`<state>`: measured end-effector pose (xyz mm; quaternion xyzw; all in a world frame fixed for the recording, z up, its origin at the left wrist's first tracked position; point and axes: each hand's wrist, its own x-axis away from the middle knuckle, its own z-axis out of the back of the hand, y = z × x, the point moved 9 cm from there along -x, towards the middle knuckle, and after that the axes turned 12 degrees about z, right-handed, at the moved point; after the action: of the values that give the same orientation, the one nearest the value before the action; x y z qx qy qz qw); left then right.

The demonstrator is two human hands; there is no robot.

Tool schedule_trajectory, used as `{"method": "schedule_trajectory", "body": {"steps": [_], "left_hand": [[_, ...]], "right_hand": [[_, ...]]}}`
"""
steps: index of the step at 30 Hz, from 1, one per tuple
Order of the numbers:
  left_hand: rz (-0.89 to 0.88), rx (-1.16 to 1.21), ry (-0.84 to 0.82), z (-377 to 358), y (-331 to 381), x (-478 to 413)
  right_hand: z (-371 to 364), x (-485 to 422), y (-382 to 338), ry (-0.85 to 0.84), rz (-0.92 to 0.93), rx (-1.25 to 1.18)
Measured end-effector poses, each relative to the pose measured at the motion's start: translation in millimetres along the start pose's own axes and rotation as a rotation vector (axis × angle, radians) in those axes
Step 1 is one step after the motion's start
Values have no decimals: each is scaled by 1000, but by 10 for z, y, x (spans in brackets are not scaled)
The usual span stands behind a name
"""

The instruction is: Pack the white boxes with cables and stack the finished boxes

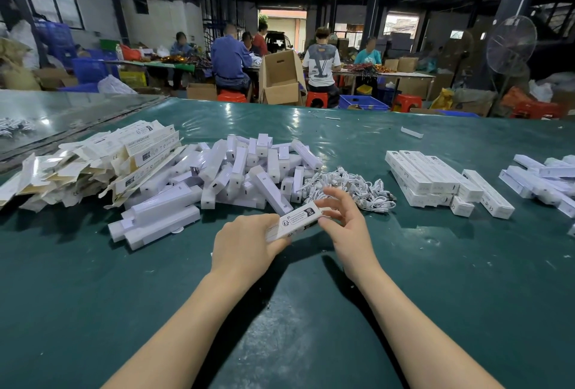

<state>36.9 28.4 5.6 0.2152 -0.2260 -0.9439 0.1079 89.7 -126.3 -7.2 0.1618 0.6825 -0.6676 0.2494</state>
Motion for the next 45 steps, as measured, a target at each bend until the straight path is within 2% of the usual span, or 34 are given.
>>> {"method": "schedule_trajectory", "body": {"steps": [7, 16, 21, 25, 29, 31, 34, 37, 41, 45], "left_hand": [[-3, -105, -10, -76, 31, 33], [-6, -133, -64, -87, 7, -6], [-29, -188, -99, -147, 17, 17], [-61, -179, -111, -163, 46, 17], [-87, -189, -169, -220, 38, 2], [-94, -221, -202, -251, 28, -6], [-158, -281, -209, -310, 79, 14], [-248, -208, -244, -350, 170, 56], [-247, -107, -243, -295, 174, 37], [-237, -83, -242, -293, 160, 29]], "right_hand": [[18, -17, 112, -27, -82, 55], [-8, 21, 198, -21, -143, -43], [-14, 30, 217, -107, -164, 132], [-135, 40, 156, -231, -42, 469], [6, 9, 165, -146, -72, 645], [40, -9, 200, -174, -100, 721], [43, -3, 240, -199, -158, 688], [55, 8, 221, -181, -133, 683], [122, -11, 200, -78, -96, 642], [145, -30, 207, -70, -99, 599]]}}
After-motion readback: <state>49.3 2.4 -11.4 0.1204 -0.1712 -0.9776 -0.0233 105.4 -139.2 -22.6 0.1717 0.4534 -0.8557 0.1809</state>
